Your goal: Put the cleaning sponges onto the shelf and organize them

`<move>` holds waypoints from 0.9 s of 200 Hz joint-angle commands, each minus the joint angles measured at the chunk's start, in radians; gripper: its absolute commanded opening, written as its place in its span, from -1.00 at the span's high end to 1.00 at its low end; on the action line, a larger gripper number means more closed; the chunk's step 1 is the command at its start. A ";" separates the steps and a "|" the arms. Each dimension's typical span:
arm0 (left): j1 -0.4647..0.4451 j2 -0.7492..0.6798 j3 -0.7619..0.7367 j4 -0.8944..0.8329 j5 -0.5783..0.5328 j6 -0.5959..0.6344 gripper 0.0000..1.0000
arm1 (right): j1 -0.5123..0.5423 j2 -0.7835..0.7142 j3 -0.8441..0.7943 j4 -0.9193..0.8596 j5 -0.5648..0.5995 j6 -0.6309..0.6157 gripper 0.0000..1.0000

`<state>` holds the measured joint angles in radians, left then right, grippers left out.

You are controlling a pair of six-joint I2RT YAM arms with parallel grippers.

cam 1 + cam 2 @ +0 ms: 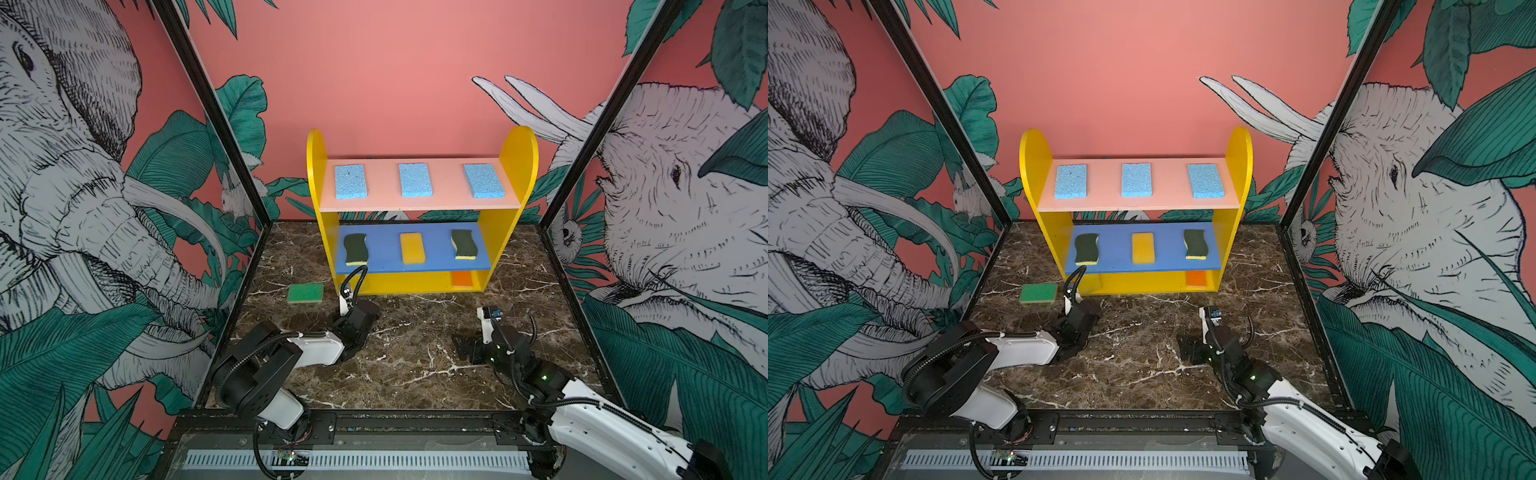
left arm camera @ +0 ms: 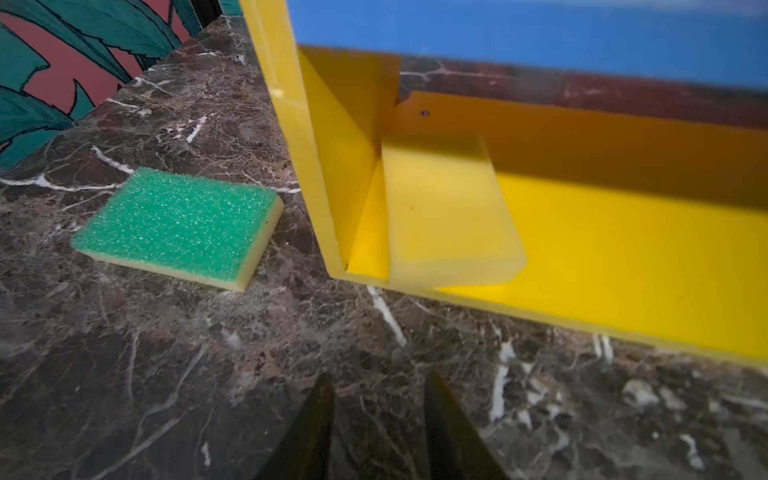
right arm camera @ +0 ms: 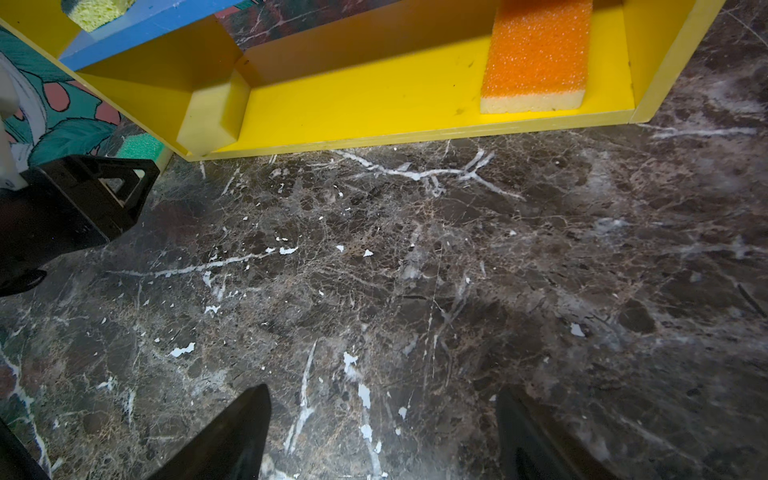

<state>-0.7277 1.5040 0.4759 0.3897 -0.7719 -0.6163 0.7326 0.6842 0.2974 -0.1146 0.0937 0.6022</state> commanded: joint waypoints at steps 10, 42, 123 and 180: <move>0.010 -0.053 -0.066 0.066 0.037 -0.044 0.51 | 0.007 0.010 -0.017 0.055 0.016 -0.001 -0.74; 0.059 -0.007 -0.046 0.110 0.099 -0.026 1.00 | 0.006 0.021 0.021 -0.044 0.118 -0.042 -0.74; 0.086 0.138 0.112 0.099 0.146 0.002 1.00 | 0.006 0.109 0.064 -0.029 0.091 -0.087 -0.74; 0.102 0.200 0.156 0.102 0.106 -0.001 1.00 | 0.006 0.152 0.067 0.016 0.074 -0.091 -0.74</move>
<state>-0.6350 1.6817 0.6086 0.4847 -0.6292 -0.6098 0.7334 0.8322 0.3344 -0.1532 0.1726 0.5220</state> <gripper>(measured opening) 0.042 0.869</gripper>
